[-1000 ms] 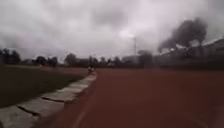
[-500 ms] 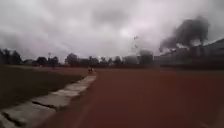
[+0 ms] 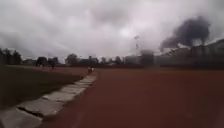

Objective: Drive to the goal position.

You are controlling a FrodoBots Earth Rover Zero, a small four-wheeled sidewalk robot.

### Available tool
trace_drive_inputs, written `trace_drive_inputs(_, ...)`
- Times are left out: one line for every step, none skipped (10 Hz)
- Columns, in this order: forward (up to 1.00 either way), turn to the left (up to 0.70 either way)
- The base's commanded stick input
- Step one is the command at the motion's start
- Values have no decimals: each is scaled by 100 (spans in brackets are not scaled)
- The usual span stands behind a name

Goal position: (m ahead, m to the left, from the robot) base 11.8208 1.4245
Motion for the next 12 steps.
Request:
trace_drive_inputs(70, 0)
trace_drive_inputs(70, 0)
trace_drive_inputs(70, 0)
trace_drive_inputs(70, 0)
trace_drive_inputs(70, 0)
trace_drive_inputs(70, 0)
trace_drive_inputs(70, 0)
trace_drive_inputs(70, 0)
trace_drive_inputs(70, 0)
trace_drive_inputs(70, 0)
trace_drive_inputs(70, 0)
trace_drive_inputs(70, 0)
